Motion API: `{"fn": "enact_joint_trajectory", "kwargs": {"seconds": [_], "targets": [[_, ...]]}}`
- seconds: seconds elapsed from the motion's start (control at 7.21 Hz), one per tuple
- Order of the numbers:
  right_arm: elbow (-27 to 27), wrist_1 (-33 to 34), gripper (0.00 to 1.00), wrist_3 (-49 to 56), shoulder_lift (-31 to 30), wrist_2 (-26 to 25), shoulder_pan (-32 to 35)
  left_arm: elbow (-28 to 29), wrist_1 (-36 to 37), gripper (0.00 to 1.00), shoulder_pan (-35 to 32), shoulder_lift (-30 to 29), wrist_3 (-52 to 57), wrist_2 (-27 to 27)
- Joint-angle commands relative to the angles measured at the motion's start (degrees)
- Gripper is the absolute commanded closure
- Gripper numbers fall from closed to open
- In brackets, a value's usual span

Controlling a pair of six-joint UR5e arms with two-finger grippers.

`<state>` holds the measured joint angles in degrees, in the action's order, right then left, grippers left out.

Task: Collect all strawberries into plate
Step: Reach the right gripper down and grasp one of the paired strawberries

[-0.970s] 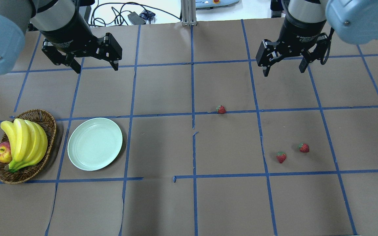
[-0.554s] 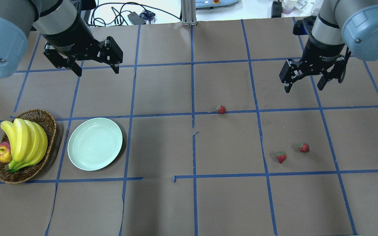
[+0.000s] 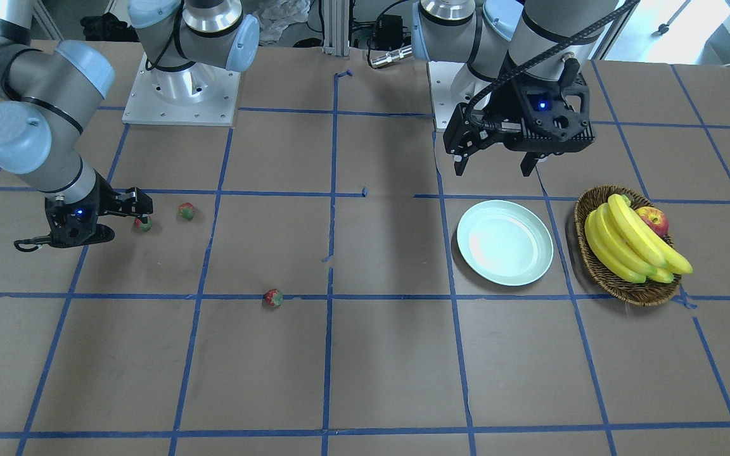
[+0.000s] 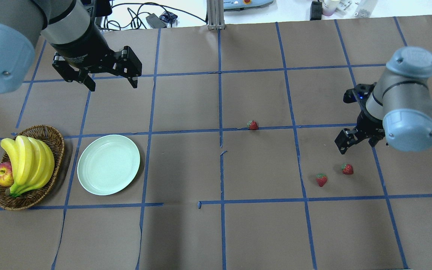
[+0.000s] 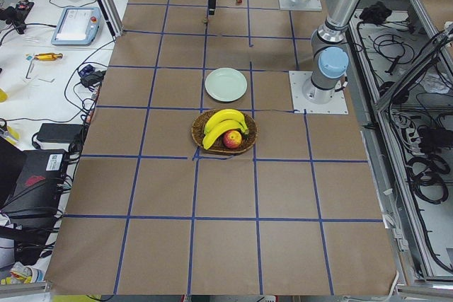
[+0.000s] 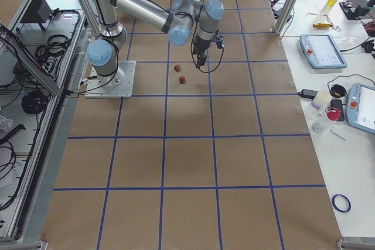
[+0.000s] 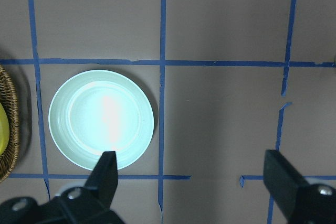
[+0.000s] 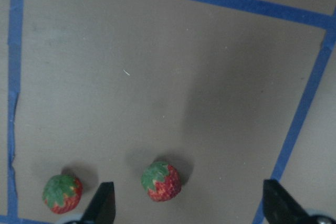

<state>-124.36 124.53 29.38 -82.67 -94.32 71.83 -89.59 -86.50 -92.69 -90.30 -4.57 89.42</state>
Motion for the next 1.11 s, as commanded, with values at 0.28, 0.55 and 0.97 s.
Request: {"fn": "enact_joint_trajectory", "kwargs": {"seconds": [0.28,0.55,0.97], "targets": [[-8.53,11.26,0.40,1.12,0.67,0.63,-1.17,-0.15,0.01,0.00,-0.04,-0.05,0.00,-0.13],[-8.35,10.65,1.00,0.59,0.67,0.54,-1.17,-0.15,0.01,0.00,-0.04,-0.05,0.00,-0.22],[-1.72,8.91,1.00,-10.01,0.58,1.07,4.06,-0.15,0.01,0.00,-0.04,0.04,0.00,-0.04]]}}
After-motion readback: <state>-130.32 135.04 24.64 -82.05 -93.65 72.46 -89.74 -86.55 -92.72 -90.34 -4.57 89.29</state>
